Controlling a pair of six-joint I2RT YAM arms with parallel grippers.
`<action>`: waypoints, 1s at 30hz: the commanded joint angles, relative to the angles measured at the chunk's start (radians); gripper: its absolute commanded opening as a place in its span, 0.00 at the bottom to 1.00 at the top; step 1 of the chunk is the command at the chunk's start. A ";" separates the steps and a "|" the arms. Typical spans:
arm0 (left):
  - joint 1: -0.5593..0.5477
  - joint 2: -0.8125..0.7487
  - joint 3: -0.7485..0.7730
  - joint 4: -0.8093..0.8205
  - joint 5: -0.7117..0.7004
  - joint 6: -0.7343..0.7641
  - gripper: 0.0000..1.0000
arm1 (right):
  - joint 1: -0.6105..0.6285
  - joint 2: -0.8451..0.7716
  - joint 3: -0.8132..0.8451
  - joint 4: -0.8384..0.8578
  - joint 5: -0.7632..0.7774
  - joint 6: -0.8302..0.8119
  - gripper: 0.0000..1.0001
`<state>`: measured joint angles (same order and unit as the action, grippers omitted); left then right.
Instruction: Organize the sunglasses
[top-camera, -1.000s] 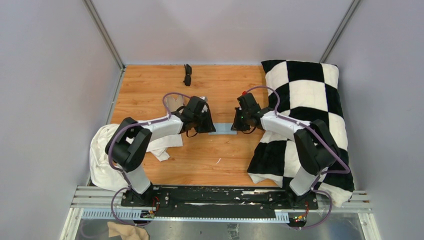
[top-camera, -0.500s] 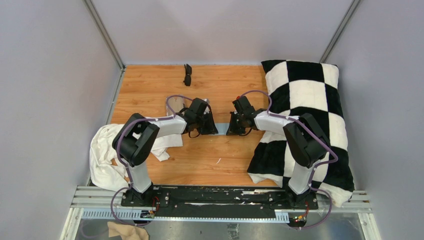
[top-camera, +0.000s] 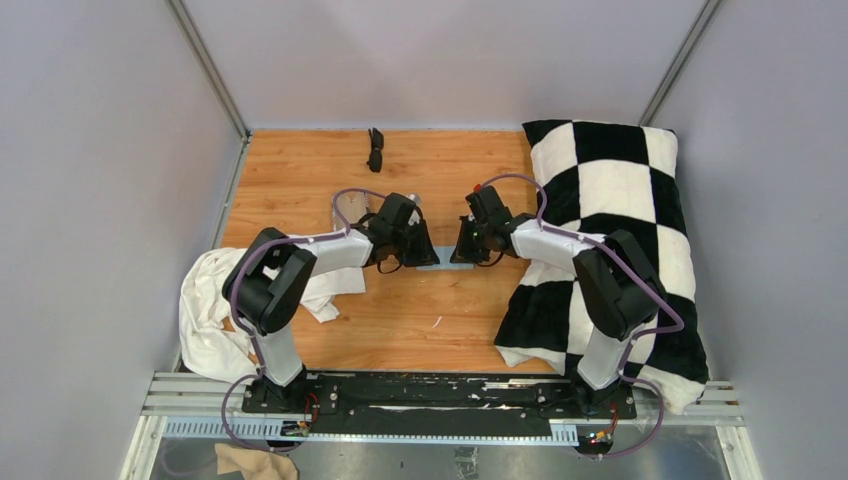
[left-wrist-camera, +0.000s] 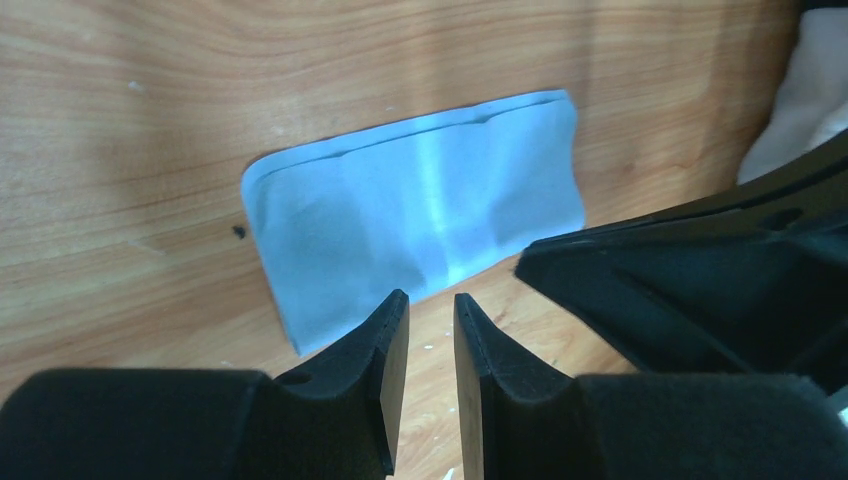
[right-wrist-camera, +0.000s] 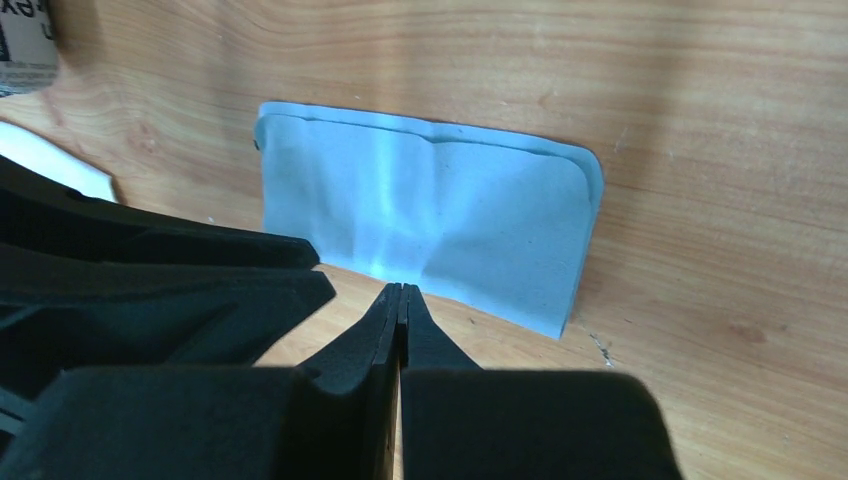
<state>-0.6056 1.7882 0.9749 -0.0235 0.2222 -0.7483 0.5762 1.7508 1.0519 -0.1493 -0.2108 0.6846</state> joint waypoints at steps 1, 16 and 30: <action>-0.008 -0.013 0.035 0.057 0.059 -0.036 0.29 | 0.013 0.036 0.038 -0.003 -0.017 0.015 0.00; -0.010 0.067 -0.027 0.096 0.032 -0.042 0.28 | -0.018 0.062 -0.057 0.006 0.046 0.002 0.00; -0.003 0.036 -0.021 0.028 -0.022 0.009 0.28 | -0.082 -0.030 -0.127 -0.020 0.097 -0.034 0.00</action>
<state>-0.6106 1.8393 0.9630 0.0574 0.2390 -0.7738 0.5251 1.7451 0.9649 -0.0906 -0.1806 0.6838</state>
